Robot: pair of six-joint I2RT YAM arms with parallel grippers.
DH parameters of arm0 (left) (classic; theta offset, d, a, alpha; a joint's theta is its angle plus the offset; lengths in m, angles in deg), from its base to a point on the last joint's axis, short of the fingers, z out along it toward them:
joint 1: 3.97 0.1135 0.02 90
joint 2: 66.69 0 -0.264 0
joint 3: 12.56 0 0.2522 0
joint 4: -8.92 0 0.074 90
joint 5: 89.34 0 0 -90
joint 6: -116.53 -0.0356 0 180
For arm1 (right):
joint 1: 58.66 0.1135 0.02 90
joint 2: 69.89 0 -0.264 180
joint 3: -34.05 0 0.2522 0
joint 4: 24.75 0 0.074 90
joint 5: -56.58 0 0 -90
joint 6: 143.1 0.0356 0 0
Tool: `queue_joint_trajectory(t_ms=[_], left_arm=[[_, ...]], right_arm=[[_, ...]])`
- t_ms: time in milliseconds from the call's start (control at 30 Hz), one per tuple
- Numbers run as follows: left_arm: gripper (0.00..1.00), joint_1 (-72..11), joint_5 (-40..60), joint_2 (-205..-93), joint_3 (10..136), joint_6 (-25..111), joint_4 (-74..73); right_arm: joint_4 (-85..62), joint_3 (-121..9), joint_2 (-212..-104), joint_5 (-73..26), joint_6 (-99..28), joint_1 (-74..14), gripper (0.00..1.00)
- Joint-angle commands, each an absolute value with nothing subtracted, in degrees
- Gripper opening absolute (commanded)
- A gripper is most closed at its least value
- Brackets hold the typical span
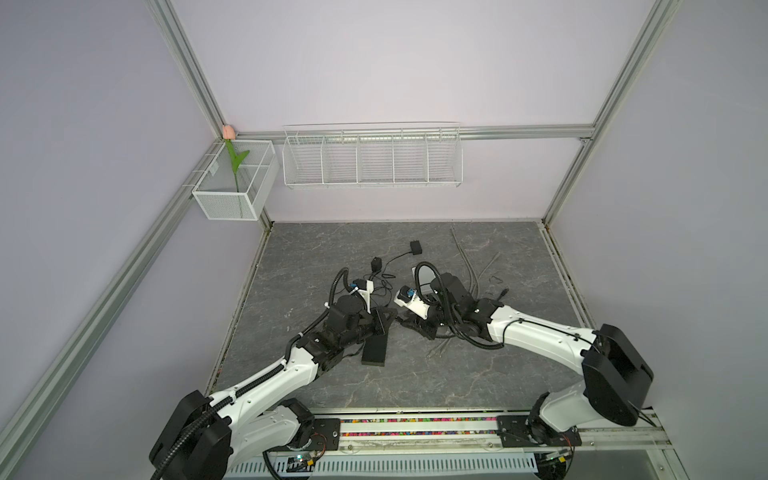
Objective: Insert the plug into the switch port
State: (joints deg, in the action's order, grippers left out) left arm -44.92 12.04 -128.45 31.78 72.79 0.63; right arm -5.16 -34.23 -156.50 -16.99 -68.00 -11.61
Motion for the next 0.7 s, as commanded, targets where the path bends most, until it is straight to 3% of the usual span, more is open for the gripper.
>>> queue_joint_trajectory(t_ms=[0,200,467,667], left_arm=[[0.0,-45.1,11.5,-127.8,31.3,72.9,1.0],[0.0,-45.1,11.6,-127.4,31.2,73.0,1.1],[0.0,-45.1,11.7,-127.0,30.5,73.4,1.7],[0.0,-45.0,11.0,-126.3,29.6,73.7,1.6]], right_arm=[[-6.5,-33.2,-157.6,-15.7,-68.7,-11.2,0.33],[-6.6,-33.2,-158.1,-16.2,-68.7,-11.0,0.34],[-8.1,-32.7,-158.0,-16.3,-68.0,-11.2,0.12],[-10.1,-31.3,-156.5,-16.3,-67.3,-11.3,0.06]])
